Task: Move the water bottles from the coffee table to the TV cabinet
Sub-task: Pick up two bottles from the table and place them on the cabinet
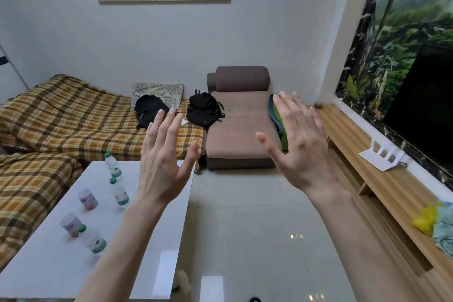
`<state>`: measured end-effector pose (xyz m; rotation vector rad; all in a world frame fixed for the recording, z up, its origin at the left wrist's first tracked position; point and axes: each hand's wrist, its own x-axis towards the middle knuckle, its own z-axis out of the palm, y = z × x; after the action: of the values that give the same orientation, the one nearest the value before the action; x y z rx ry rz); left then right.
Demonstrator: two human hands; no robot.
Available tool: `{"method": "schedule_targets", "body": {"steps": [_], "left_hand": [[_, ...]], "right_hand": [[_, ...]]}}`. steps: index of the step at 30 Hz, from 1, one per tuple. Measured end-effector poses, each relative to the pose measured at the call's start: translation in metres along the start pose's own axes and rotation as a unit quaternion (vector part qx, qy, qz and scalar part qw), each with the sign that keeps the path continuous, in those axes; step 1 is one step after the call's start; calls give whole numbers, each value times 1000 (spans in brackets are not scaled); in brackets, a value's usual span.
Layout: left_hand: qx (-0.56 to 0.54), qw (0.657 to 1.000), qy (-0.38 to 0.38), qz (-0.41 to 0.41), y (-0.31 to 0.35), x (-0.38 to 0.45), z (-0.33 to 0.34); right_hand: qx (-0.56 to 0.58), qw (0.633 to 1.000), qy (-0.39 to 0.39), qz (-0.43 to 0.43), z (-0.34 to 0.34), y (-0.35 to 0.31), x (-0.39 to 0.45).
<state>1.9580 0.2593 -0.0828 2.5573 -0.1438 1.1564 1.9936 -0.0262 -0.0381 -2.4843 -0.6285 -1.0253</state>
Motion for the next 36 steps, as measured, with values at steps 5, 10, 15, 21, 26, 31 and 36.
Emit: {"method": "schedule_targets", "body": {"steps": [5, 10, 15, 21, 26, 31, 36], "left_hand": [[22, 1000, -4, -6, -20, 71, 63], [22, 999, 2, -35, -36, 142, 119], [44, 996, 9, -72, -57, 178, 163], [80, 992, 10, -94, -91, 202, 201], [107, 988, 5, -111, -136, 217, 237], [125, 982, 24, -137, -194, 233, 270], [146, 971, 53, -184, -253, 257, 288]], "right_hand": [[19, 1000, 6, 2, 53, 62, 67], [60, 998, 21, -12, 111, 112, 141], [80, 996, -5, -43, 171, 140, 188], [117, 990, -43, -61, 237, 151, 235], [133, 986, -64, -82, 298, 153, 273], [152, 975, -95, -128, 371, 145, 321], [179, 959, -127, -178, 443, 126, 374]]}}
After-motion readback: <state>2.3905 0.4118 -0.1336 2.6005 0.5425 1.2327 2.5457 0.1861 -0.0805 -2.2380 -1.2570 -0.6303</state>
